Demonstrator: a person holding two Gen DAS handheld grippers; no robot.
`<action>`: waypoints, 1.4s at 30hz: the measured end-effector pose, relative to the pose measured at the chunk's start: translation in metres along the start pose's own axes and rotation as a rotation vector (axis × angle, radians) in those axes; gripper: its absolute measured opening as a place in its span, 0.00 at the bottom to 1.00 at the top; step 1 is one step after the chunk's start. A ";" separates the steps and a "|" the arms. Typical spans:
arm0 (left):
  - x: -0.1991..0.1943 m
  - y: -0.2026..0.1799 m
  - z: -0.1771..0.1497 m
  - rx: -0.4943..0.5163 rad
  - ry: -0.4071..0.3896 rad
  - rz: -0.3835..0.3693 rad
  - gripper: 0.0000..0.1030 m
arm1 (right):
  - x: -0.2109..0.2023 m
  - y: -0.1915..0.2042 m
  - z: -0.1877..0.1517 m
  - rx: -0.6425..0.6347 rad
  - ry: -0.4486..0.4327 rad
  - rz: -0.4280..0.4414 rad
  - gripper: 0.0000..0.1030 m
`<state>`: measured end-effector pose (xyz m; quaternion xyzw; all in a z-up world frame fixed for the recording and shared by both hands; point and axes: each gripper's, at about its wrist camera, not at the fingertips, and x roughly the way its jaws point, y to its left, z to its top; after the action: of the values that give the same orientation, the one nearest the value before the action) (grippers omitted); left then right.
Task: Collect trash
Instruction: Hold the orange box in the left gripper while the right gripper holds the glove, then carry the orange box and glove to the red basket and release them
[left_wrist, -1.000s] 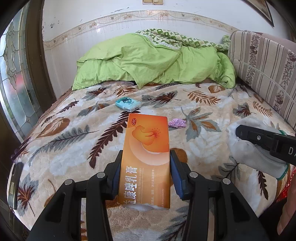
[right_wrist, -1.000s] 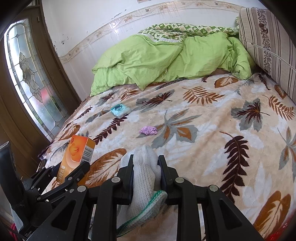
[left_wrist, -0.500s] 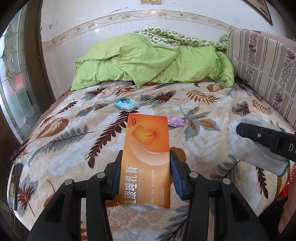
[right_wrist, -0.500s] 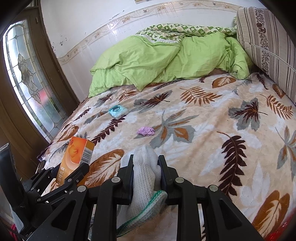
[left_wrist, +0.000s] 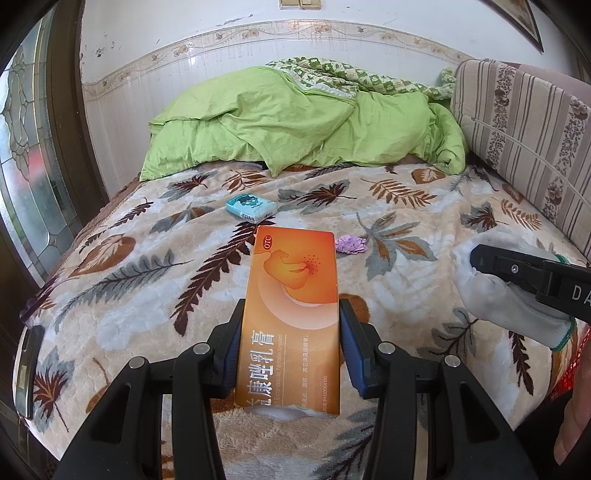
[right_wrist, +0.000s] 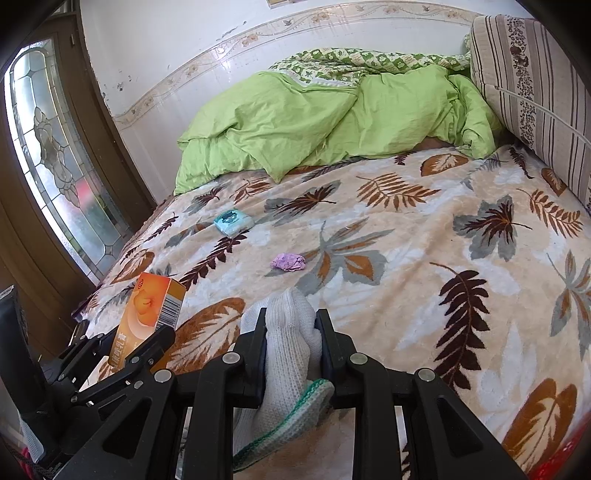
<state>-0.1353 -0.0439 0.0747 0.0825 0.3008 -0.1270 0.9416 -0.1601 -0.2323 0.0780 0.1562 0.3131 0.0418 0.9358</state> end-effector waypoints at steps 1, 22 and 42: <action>0.000 0.000 0.000 -0.001 0.000 0.000 0.44 | 0.000 0.000 0.000 0.000 0.000 -0.001 0.24; -0.019 -0.023 -0.002 0.001 0.011 -0.252 0.44 | -0.033 -0.017 -0.008 0.094 0.016 -0.026 0.24; -0.118 -0.254 0.020 0.338 0.115 -0.904 0.44 | -0.287 -0.189 -0.074 0.419 -0.203 -0.412 0.24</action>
<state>-0.2905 -0.2682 0.1404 0.1020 0.3334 -0.5658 0.7472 -0.4380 -0.4420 0.1267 0.2823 0.2450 -0.2301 0.8985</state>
